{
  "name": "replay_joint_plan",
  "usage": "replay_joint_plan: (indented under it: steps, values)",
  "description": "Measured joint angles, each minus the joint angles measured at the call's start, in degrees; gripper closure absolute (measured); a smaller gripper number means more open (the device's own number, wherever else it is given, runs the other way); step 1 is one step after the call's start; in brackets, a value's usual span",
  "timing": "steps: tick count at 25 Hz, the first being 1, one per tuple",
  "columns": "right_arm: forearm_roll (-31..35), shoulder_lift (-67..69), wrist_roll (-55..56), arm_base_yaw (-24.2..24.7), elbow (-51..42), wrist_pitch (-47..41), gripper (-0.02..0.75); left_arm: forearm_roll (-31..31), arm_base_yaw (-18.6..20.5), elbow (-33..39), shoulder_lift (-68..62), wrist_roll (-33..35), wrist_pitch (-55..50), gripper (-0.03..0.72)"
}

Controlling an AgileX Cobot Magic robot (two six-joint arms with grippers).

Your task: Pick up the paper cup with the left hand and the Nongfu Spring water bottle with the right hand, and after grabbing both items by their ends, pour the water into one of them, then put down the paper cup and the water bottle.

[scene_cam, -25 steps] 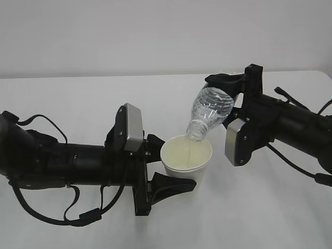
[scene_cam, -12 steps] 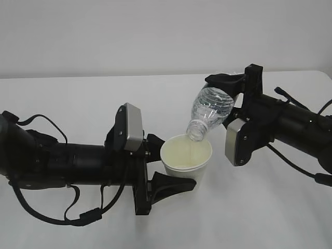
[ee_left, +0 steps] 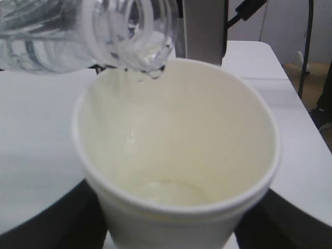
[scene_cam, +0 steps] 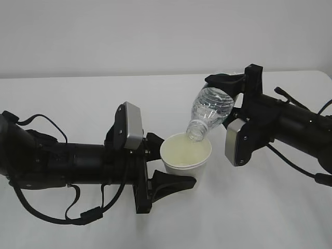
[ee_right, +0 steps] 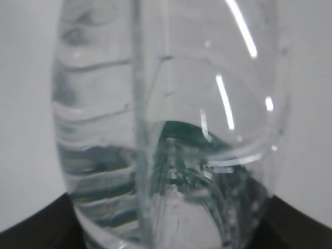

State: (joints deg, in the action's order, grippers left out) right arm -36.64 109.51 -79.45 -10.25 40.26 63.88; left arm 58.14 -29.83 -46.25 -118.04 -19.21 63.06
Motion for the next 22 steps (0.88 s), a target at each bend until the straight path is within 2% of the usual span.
replay_joint_plan:
  steps: [22]
  values:
    - [-0.39,0.00,-0.67,0.00,0.00,0.00,0.272,-0.25,0.00,0.00,0.00,0.00,0.00,0.207]
